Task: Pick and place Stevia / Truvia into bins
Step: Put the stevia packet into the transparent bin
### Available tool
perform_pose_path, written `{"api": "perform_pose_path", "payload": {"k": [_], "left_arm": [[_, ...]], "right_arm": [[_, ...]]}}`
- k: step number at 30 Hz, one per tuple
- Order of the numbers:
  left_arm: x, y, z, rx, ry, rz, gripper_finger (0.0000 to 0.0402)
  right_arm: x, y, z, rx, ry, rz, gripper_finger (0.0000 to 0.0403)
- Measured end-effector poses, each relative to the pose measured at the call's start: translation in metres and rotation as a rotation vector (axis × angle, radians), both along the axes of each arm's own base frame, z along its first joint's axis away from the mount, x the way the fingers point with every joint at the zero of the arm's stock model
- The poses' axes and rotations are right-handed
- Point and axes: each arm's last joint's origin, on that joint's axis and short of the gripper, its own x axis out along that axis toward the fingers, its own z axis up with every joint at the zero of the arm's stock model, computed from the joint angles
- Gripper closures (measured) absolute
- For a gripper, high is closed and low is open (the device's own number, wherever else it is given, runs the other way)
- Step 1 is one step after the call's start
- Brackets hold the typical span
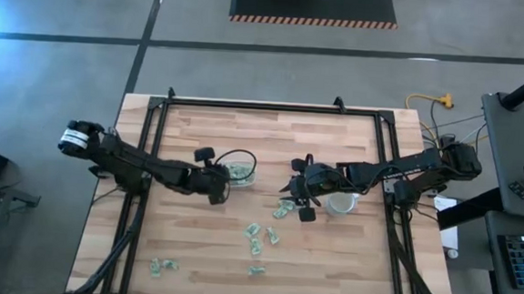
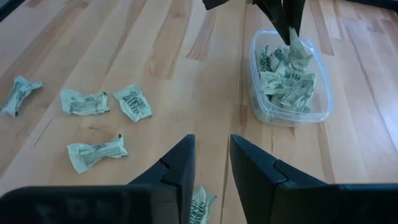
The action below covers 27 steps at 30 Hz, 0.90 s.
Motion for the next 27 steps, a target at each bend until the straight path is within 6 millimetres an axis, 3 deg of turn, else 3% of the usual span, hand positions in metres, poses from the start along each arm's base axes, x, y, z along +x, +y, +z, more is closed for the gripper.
{"api": "perform_pose_path", "payload": {"k": [5, 12, 18, 27], "left_arm": [[-0.002, 0.0, -0.003, -0.028, 0.052, -0.046, 0.0377], [0.0, -0.001, 0.0, -0.037, 0.055, -0.074, 0.0266], [0.0, -0.003, 0.015, -0.068, 0.067, -0.076, 0.0187], [-0.01, -0.02, 0.045, -0.315, 0.013, -0.129, 0.0162]], "right_arm": [[0.0, 0.0, 0.0, -0.004, -0.002, 0.003, 0.0318], [0.0, 0.0, 0.001, -0.003, -0.008, 0.003, 0.032], [-0.001, 0.0, -0.001, 0.019, 0.011, -0.015, 0.0321], [-0.002, 0.001, -0.022, 0.076, 0.094, -0.031, 0.0314]]}}
